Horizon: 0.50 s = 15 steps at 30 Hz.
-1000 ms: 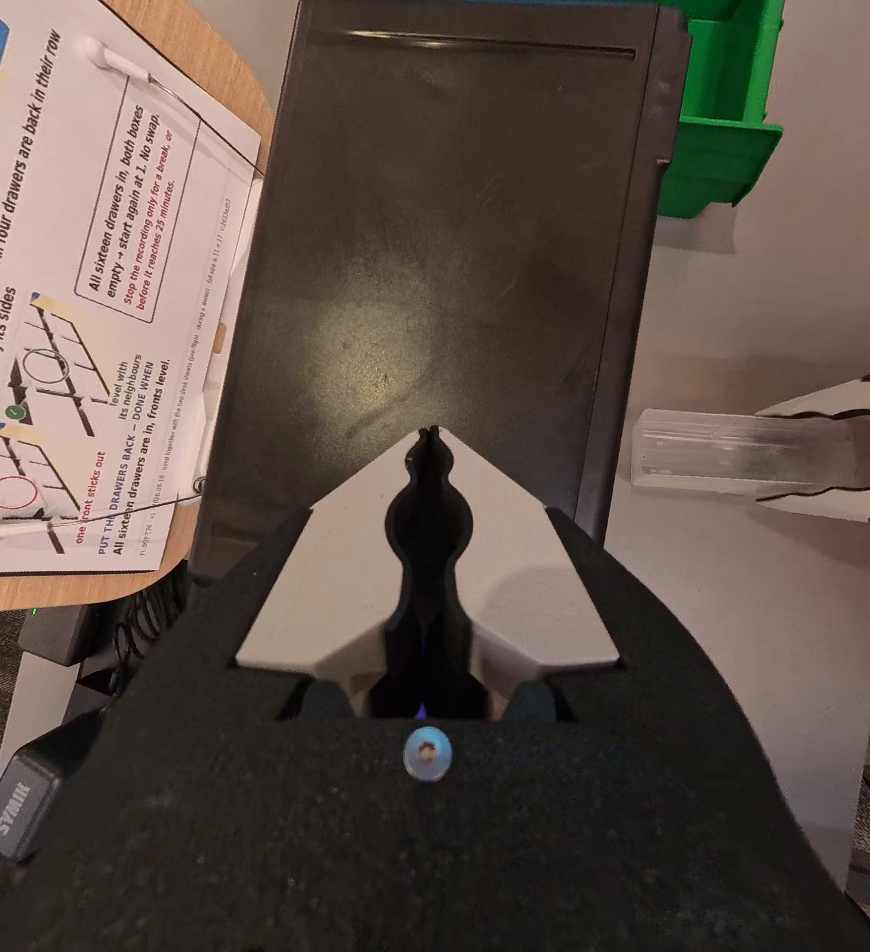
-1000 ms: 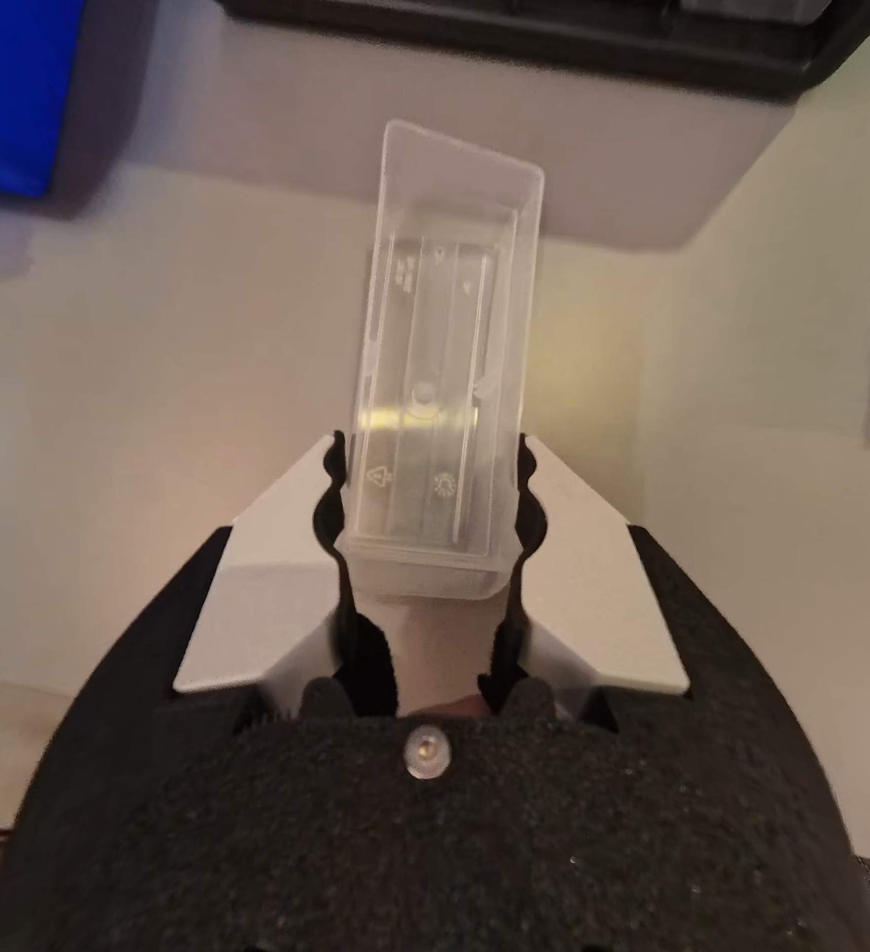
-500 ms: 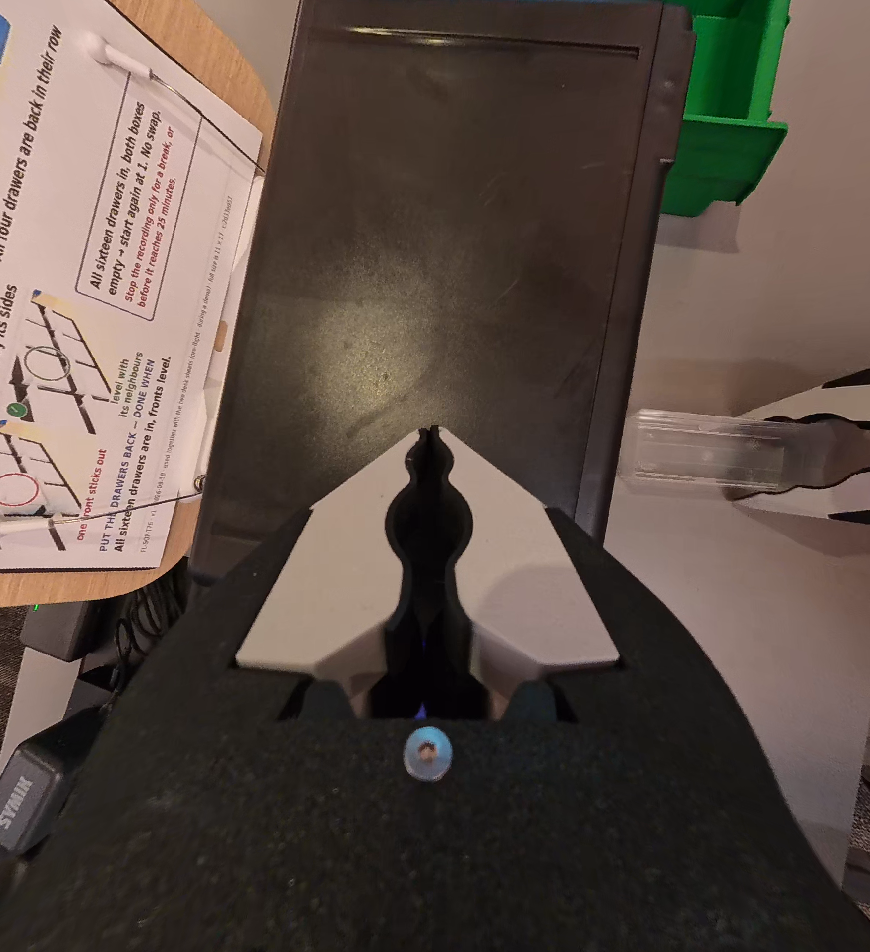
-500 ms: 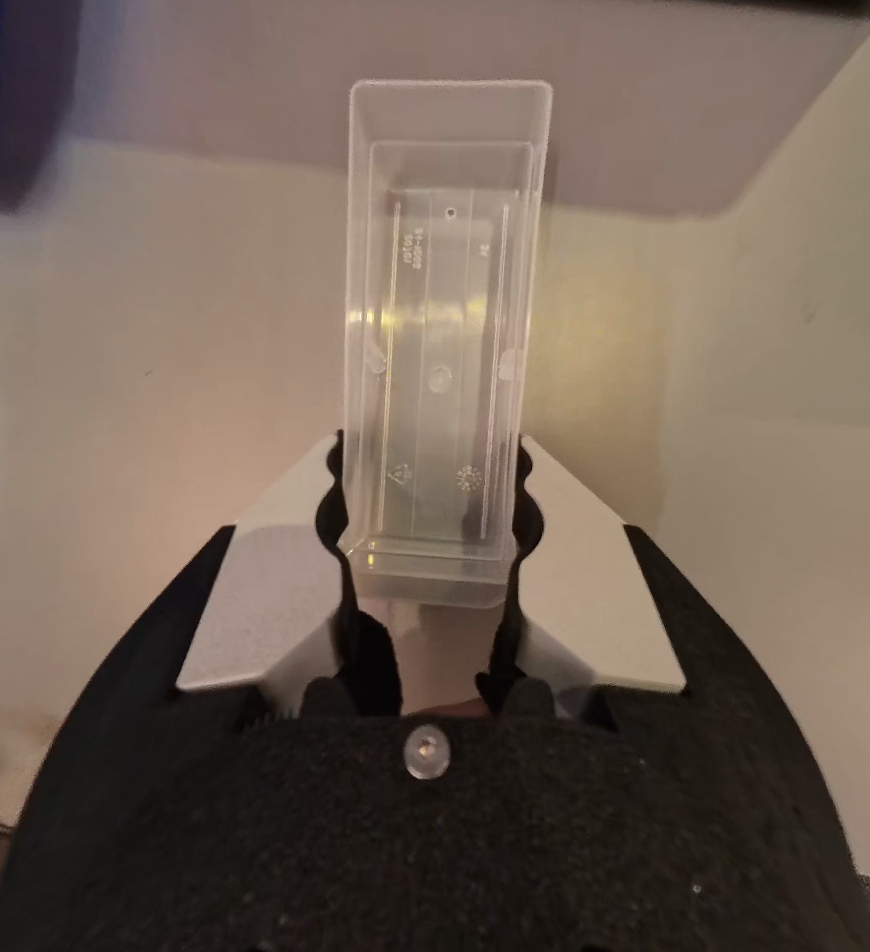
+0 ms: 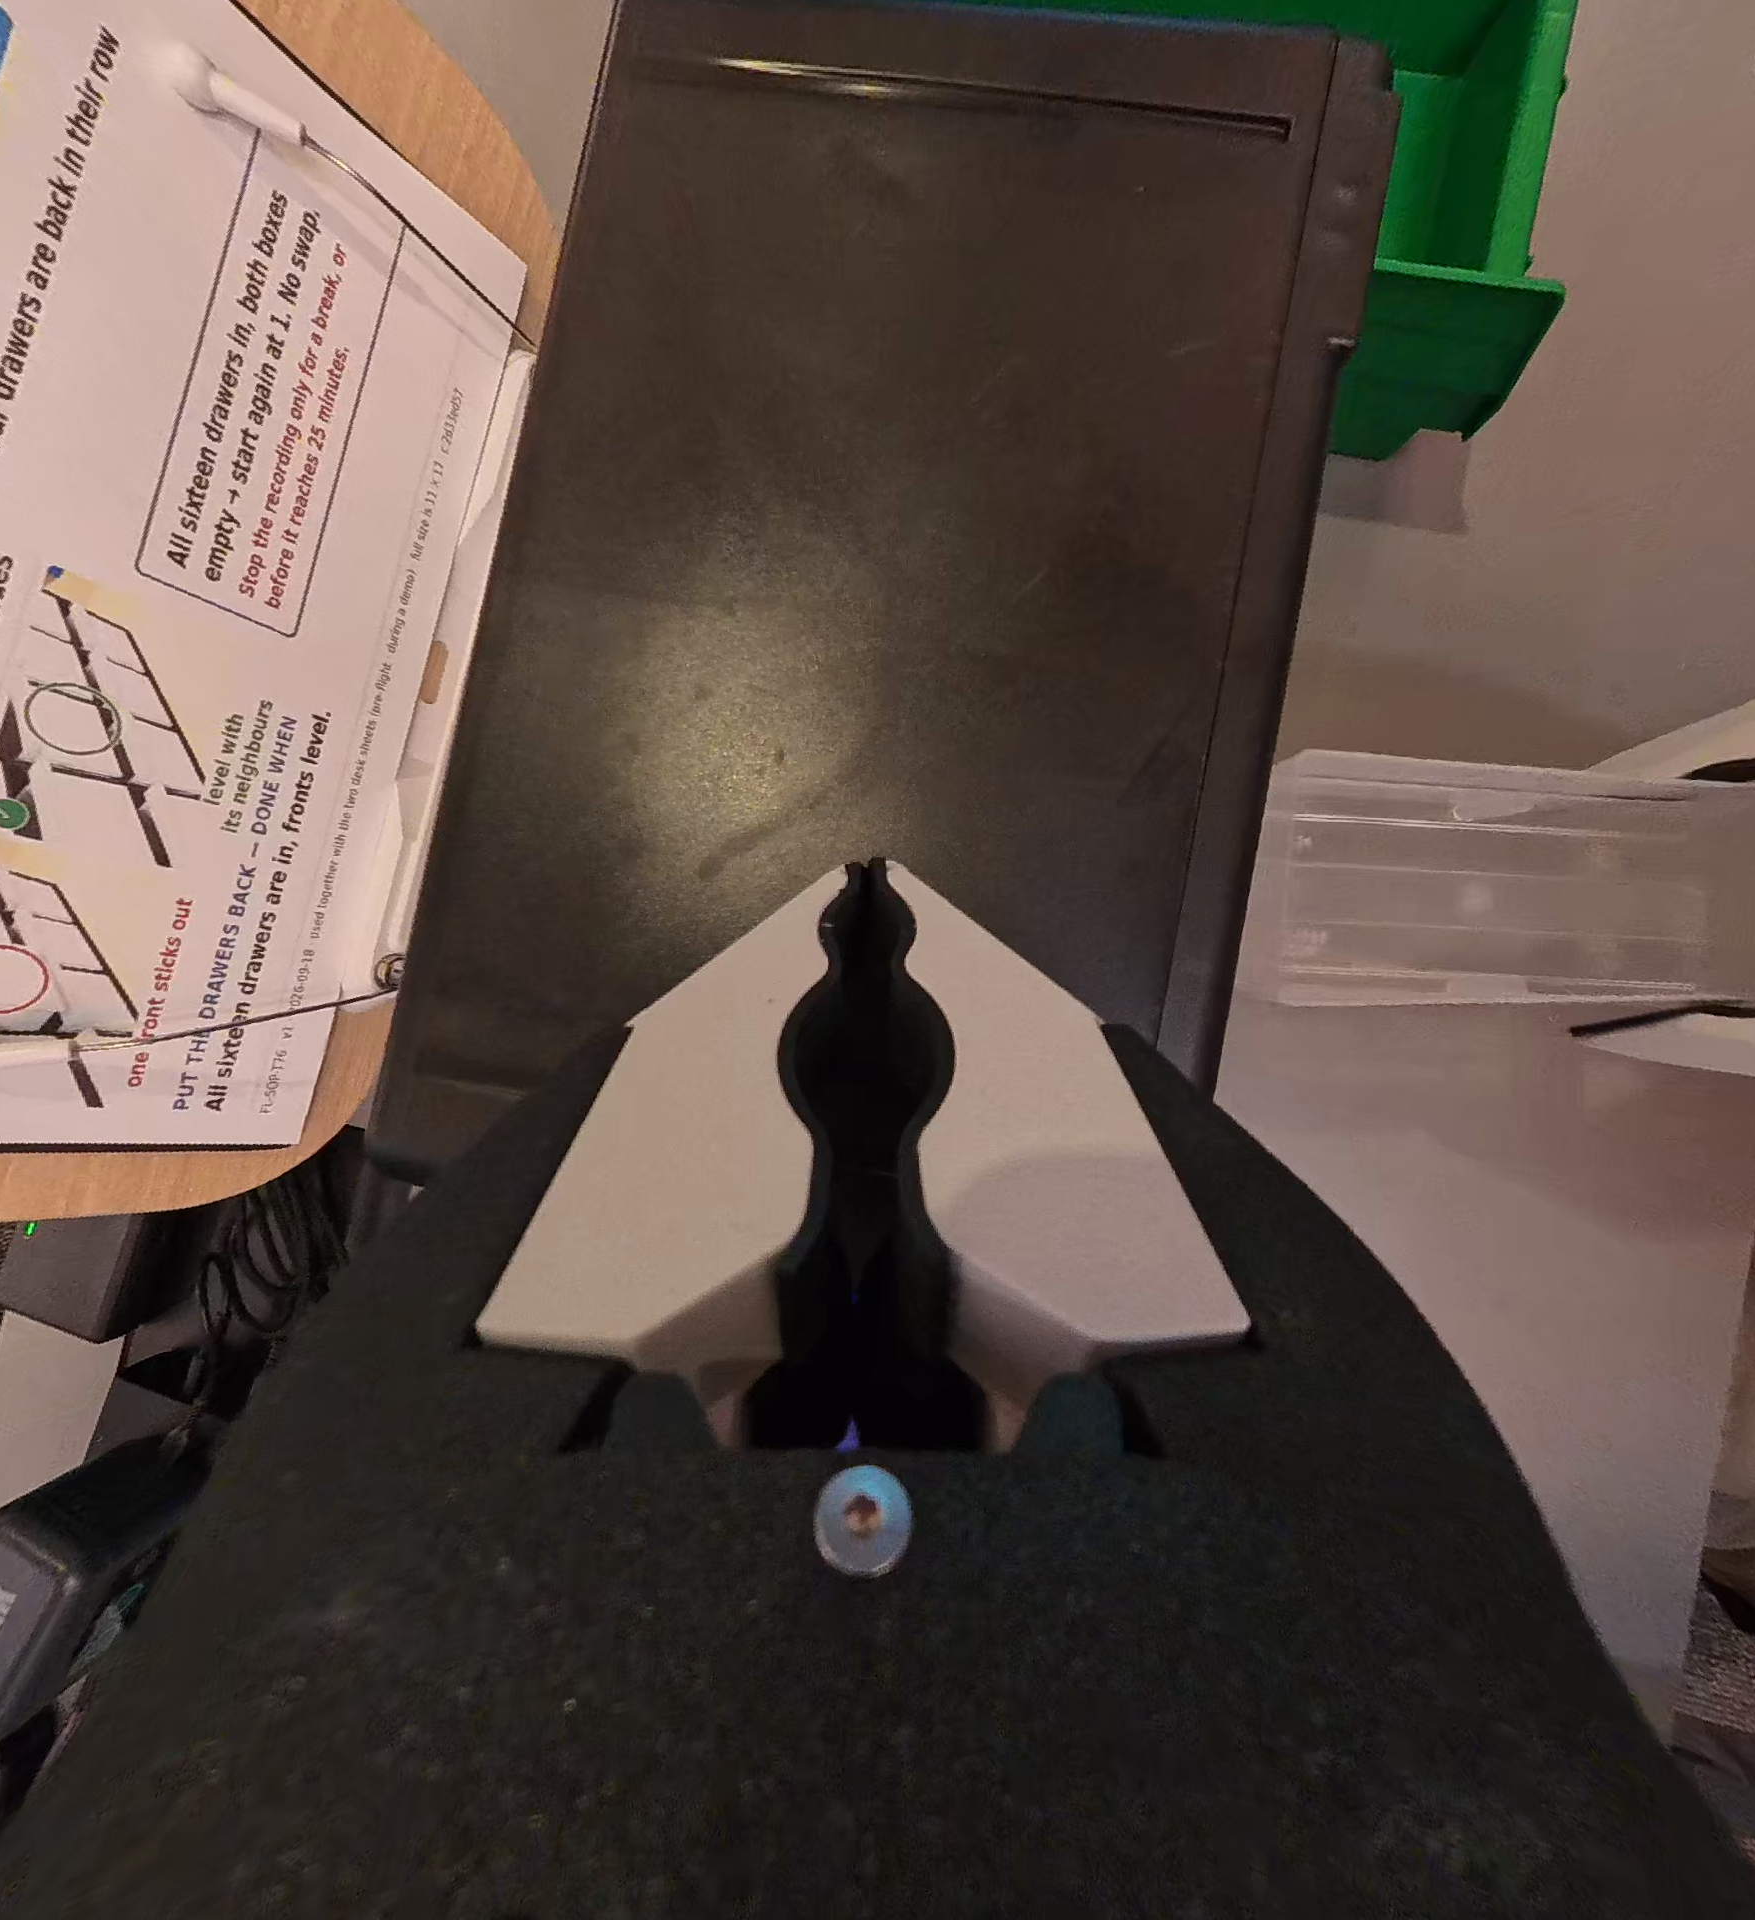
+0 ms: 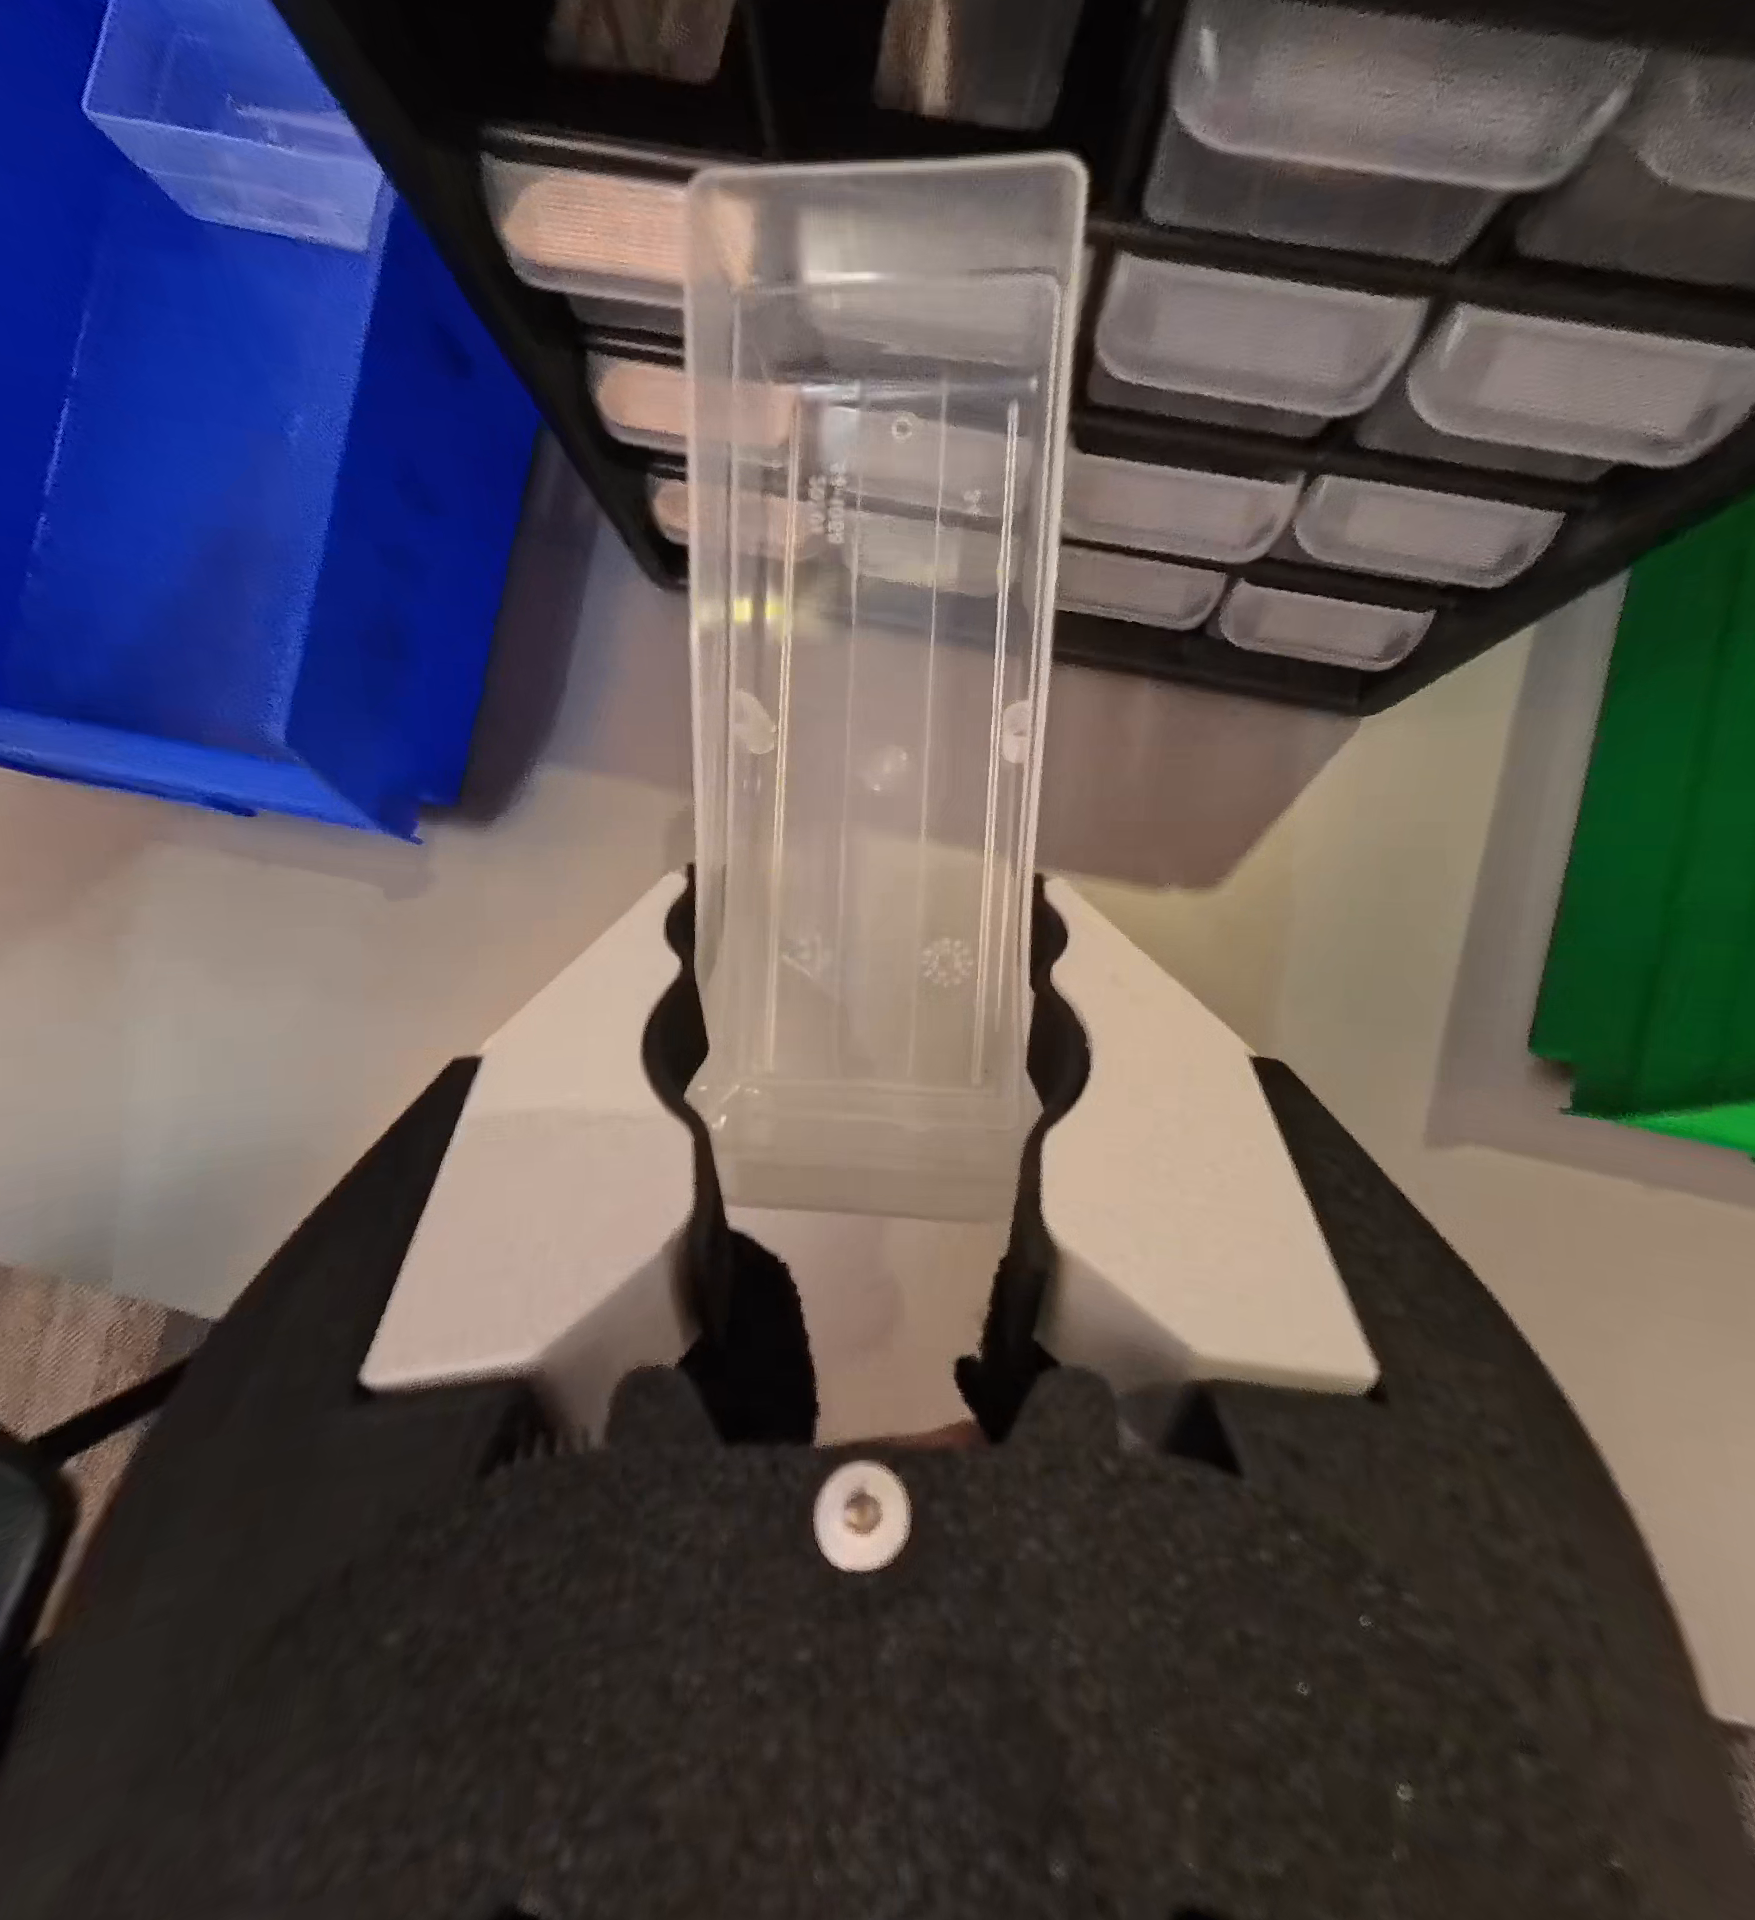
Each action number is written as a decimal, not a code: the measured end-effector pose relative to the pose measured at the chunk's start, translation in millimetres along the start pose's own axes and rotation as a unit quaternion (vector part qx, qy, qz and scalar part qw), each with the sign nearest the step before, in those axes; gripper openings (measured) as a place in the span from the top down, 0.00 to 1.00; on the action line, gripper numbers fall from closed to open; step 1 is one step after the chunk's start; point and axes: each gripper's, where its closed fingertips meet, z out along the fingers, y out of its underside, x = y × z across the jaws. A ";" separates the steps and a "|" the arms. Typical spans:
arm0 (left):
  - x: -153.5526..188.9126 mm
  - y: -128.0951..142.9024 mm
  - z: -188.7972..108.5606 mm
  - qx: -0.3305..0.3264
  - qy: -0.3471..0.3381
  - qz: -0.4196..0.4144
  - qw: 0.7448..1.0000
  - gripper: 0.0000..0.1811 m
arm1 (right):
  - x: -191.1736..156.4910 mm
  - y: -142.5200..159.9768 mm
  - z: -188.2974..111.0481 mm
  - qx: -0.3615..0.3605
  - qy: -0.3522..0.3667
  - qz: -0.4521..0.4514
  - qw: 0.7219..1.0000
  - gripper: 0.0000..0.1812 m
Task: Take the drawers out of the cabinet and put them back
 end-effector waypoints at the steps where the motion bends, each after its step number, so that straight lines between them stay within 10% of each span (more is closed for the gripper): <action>1: 0.1 0.0 0.0 -0.001 -0.002 0.003 1.000 1.00 | -3.8 -2.8 -0.4 -0.011 -0.008 -0.004 1.000 0.67; 15: 0.2 0.6 0.1 -0.027 -0.018 0.024 0.999 1.00 | 2.6 -25.9 -3.7 -0.057 -0.017 0.049 0.997 0.67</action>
